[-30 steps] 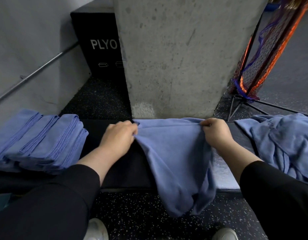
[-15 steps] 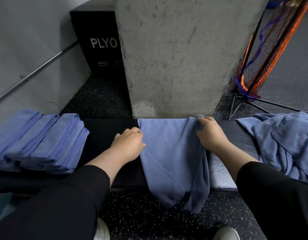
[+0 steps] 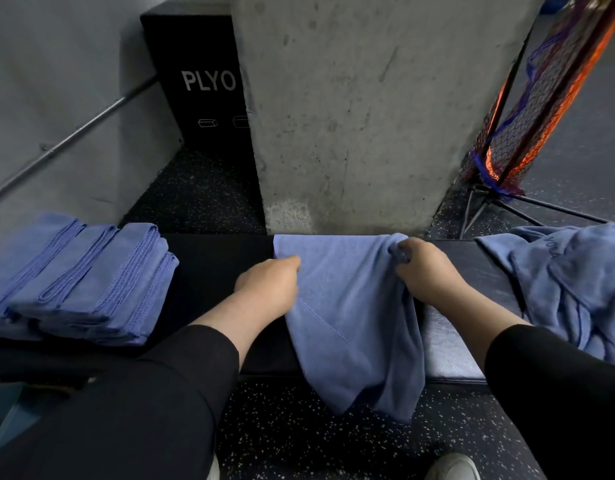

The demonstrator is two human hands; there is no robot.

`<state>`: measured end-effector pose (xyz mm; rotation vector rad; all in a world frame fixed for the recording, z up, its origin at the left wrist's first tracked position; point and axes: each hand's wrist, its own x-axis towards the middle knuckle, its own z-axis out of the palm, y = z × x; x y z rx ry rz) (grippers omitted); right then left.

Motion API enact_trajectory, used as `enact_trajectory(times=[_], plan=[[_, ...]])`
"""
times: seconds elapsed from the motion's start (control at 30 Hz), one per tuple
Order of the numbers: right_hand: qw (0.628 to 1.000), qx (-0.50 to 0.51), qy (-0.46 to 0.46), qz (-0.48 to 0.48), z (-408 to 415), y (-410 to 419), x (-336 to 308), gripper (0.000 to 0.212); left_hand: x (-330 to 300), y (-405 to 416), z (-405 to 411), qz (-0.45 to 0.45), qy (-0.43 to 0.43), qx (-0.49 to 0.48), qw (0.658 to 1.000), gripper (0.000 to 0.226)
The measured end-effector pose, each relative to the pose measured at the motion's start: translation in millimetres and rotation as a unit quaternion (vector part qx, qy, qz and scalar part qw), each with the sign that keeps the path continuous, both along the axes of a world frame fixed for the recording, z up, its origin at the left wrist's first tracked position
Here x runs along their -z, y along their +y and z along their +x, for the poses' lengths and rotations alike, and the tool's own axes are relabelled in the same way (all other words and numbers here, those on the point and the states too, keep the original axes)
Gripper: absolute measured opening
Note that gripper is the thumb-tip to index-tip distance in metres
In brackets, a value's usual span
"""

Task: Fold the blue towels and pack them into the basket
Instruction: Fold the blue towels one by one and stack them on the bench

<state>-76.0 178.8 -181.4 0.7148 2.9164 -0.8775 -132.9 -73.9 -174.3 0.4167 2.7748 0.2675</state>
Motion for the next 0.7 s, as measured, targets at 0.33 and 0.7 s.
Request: enact_trajectory(times=[0.33,0.7], plan=[[0.987,-0.127,-0.049,0.090,4.2,6.1,8.8,0.055,10.0,1.0,4.8,0.015,0.038,0.226,0.973,0.060],[0.928,-0.342,0.032,0.147,34.4,-8.7,12.5,0.029,10.0,18.7,13.8,-0.023,0.107,0.229,0.967,0.055]])
